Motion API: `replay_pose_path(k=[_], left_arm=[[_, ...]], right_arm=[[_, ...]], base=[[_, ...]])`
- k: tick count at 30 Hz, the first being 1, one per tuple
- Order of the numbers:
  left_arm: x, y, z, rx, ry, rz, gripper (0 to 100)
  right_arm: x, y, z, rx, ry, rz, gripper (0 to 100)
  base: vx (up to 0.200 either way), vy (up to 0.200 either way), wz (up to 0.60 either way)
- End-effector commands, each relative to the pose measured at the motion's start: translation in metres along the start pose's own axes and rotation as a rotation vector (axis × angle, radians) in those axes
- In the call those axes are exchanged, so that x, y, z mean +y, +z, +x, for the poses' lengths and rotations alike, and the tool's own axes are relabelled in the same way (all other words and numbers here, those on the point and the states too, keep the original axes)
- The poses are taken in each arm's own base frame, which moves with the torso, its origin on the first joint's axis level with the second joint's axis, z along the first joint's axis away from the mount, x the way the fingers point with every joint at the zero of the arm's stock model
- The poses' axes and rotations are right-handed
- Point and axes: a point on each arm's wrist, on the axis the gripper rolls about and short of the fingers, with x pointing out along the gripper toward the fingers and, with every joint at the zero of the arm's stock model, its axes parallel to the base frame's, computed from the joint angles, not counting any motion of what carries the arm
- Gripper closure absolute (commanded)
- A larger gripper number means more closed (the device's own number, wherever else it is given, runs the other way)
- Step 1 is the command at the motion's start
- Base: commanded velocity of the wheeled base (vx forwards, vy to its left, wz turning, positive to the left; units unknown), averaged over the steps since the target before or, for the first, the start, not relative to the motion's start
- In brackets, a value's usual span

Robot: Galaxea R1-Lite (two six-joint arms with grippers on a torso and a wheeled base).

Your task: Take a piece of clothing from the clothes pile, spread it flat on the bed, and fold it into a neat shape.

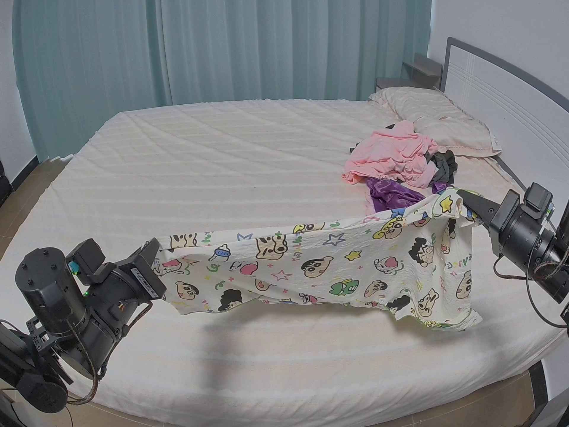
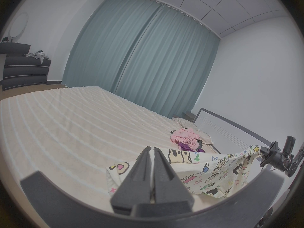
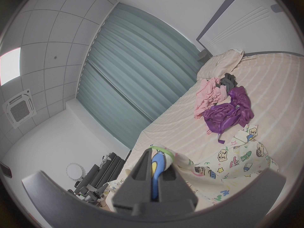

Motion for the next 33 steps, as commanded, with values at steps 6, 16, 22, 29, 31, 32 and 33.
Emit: replay_pose_path(k=[6,16,22,29,31,32,33], left_arm=[[0.000,0.000,0.000,0.001,0.000,0.000,100],[0.000,-0.001,0.000,0.005,-0.001,0.001,100],[-0.007,-0.004,-0.004,0.021,-0.039,-0.002,100],[-0.014,-0.002,-0.012,0.015,-0.082,-0.007,100],[-0.014,0.003,-0.016,-0.002,-0.094,-0.014,100],[-0.014,0.006,-0.019,-0.012,-0.100,-0.014,100],[-0.014,0.009,-0.021,-0.023,-0.105,-0.017,100]], right_arm=[[-0.001,0.000,0.000,0.000,-0.002,0.000,100],[-0.001,0.000,0.000,0.001,-0.003,0.000,100],[-0.003,-0.002,-0.001,0.008,-0.011,0.003,100],[-0.006,0.001,-0.002,-0.002,-0.024,0.004,100],[-0.005,0.001,-0.004,-0.007,-0.022,0.000,100],[-0.003,0.002,-0.006,-0.006,-0.014,0.000,100],[-0.002,0.002,-0.009,-0.006,-0.005,0.000,100]], base=[[0.000,0.200,0.00],[0.000,0.080,0.00],[-0.100,0.000,0.00],[-0.200,0.000,0.00],[-0.200,0.000,0.00],[-0.200,0.000,0.00],[-0.200,0.000,0.00]])
